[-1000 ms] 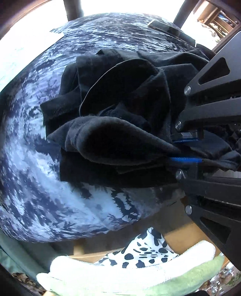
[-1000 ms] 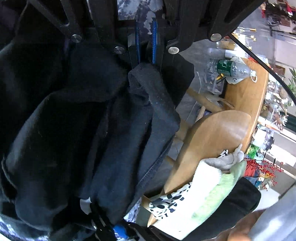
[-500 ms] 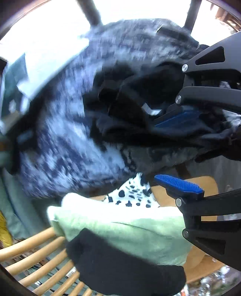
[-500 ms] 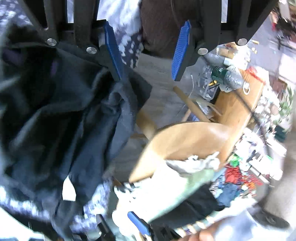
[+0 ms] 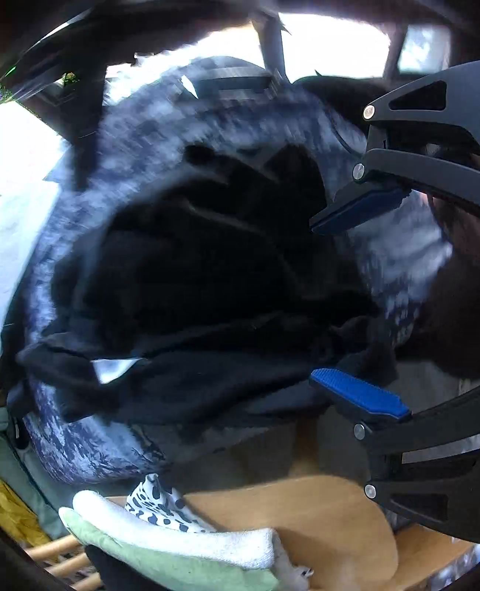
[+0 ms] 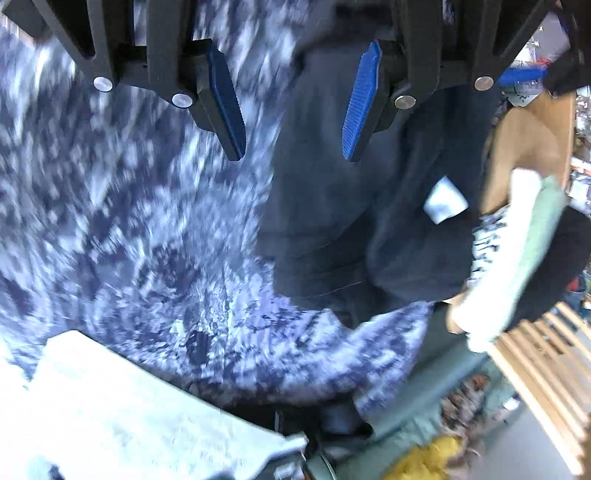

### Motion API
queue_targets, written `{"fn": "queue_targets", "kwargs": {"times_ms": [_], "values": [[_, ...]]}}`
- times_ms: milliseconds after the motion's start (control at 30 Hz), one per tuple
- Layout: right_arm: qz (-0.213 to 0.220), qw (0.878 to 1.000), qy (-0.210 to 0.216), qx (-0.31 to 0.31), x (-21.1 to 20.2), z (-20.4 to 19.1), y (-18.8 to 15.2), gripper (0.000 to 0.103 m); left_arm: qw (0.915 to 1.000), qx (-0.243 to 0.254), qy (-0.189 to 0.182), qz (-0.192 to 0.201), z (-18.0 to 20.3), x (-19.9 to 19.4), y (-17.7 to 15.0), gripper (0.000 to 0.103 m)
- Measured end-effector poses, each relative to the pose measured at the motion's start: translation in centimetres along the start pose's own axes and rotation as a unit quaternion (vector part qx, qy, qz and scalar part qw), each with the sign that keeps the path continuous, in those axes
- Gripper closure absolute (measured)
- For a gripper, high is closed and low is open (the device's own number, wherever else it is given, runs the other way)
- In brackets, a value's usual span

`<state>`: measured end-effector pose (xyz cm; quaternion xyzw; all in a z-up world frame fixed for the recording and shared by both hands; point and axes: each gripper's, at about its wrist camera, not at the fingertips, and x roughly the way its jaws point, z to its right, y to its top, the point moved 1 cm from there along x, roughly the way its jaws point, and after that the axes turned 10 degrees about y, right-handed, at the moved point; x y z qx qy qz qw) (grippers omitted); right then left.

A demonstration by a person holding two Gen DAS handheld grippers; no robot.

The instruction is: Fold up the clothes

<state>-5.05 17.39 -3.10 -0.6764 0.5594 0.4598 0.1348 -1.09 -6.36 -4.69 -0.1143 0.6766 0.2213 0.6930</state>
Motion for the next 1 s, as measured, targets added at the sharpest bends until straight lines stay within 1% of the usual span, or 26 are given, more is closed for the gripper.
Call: {"fn": "queue_targets", "kwargs": {"times_ms": [67, 100, 167, 233, 267, 300, 333, 400, 500, 567, 633, 667, 767, 800, 933, 967, 1000], "values": [[-0.021, 1.0, 0.016, 0.007, 1.9, 0.6, 1.4, 0.057, 0.9998, 0.008, 0.018, -0.006, 0.0, 1.0, 0.2, 0.027], [-0.025, 0.999, 0.019, 0.011, 2.6, 0.9, 2.1, 0.057, 0.9995, 0.013, 0.027, -0.009, 0.0, 1.5, 0.3, 0.031], [-0.032, 0.999, 0.016, 0.013, 3.7, 1.1, 3.1, 0.057, 0.9998, 0.009, 0.015, -0.011, -0.5, 1.9, 0.5, 0.035], [-0.04, 0.999, 0.023, 0.025, 4.2, 1.4, 3.6, 0.057, 0.9998, 0.011, 0.014, -0.011, -0.9, 2.2, 0.6, 0.036], [-0.047, 0.998, 0.028, 0.035, 4.7, 1.7, 4.0, 0.057, 0.9997, 0.01, 0.017, -0.015, -1.1, 2.6, 0.7, 0.043], [-0.052, 0.997, 0.033, 0.044, 5.2, 2.0, 4.3, 0.057, 0.9995, 0.007, 0.023, -0.021, -1.2, 2.9, 0.6, 0.056], [-0.047, 0.997, 0.034, 0.046, 5.0, 2.1, 4.5, 0.068, 0.9996, 0.0, 0.014, -0.024, -1.5, 3.0, 0.5, 0.062], [-0.037, 0.997, 0.036, 0.052, 4.6, 2.4, 4.8, 0.094, 0.9995, -0.014, -0.002, -0.028, -2.1, 3.1, 0.3, 0.083], [-0.022, 0.997, 0.039, 0.059, 4.1, 2.9, 5.3, 0.096, 0.9993, -0.026, -0.007, -0.025, -2.5, 2.7, -0.2, 0.088], [-0.012, 0.997, 0.04, 0.065, 3.8, 3.2, 5.7, 0.096, 0.999, -0.035, -0.009, -0.026, -2.8, 2.5, -0.5, 0.088], [-0.001, 0.997, 0.042, 0.07, 3.4, 3.5, 6.0, 0.097, 0.998, -0.053, -0.02, -0.03, -3.6, 2.6, -0.9, 0.089], [0.004, 0.996, 0.043, 0.072, 3.2, 3.7, 6.2, 0.101, 0.9974, -0.061, -0.023, -0.032, -3.9, 2.7, -1.2, 0.089], [0.018, 0.995, 0.047, 0.083, 2.7, 4.3, 6.7, 0.101, 0.9946, -0.089, -0.04, -0.037, -4.8, 3.0, -1.7, 0.089], [0.017, 0.993, 0.059, 0.104, 2.9, 5.4, 6.8, 0.101, 0.9941, -0.092, -0.042, -0.038, -4.9, 3.0, -1.6, 0.089], [0.0, 0.998, 0.025, 0.065, 4.0, 5.1, 6.4, 0.1, 0.9928, -0.102, -0.048, -0.04, -5.3, 2.6, -1.3, 0.089], [0.008, 0.998, 0.032, 0.061, 3.5, 4.8, 6.6, 0.1, 0.9922, -0.108, -0.049, -0.038, -5.5, 2.5, -1.4, 0.088], [0.011, 0.997, 0.036, 0.072, 3.3, 5.0, 6.9, 0.1, 0.9915, -0.114, -0.05, -0.036, -5.7, 2.4, -1.5, 0.088]]}}
